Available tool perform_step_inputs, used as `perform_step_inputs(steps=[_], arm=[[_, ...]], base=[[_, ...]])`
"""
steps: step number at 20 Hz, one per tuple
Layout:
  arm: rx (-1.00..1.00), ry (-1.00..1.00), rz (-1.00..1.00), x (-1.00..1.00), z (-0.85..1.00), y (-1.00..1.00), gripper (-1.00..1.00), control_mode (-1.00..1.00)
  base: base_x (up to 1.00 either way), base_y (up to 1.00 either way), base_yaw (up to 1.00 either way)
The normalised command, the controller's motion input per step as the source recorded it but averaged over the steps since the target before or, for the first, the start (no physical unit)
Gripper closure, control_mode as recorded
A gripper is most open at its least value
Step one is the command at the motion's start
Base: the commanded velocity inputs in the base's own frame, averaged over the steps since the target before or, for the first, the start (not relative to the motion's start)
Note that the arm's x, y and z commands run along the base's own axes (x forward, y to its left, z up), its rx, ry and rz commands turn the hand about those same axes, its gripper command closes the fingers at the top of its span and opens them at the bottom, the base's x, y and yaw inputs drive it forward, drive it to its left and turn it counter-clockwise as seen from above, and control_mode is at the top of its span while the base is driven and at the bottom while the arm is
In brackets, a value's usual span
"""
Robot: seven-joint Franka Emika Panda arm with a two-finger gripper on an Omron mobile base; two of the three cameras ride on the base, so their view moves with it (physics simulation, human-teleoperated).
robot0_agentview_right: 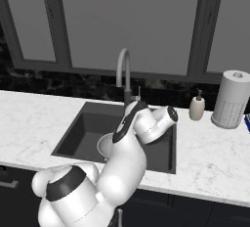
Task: Put the colander in the sink, put the orange in the colander, and turn on the sink faucet and pour water over the colander.
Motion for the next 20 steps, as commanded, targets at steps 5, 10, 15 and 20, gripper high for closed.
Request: perform_step_inputs(steps=[5, 10, 15, 20], arm=[[0.00, 0.00, 0.00, 0.49, -0.45, 0.24, 1.00, -1.00], [0.00, 0.00, 0.00, 0.46, -0.41, 0.24, 1.00, -1.00], [0.00, 0.00, 0.00, 0.23, -0.37, 0.17, 1.00, -1.00], [0.00, 0.00, 0.00, 0.09, -0.34, 0.02, 1.00, -1.00]], base=[[0.00, 0.00, 0.00], [0.00, 0.00, 0.00], [0.00, 0.00, 0.00], [0.00, 0.00, 0.00]])
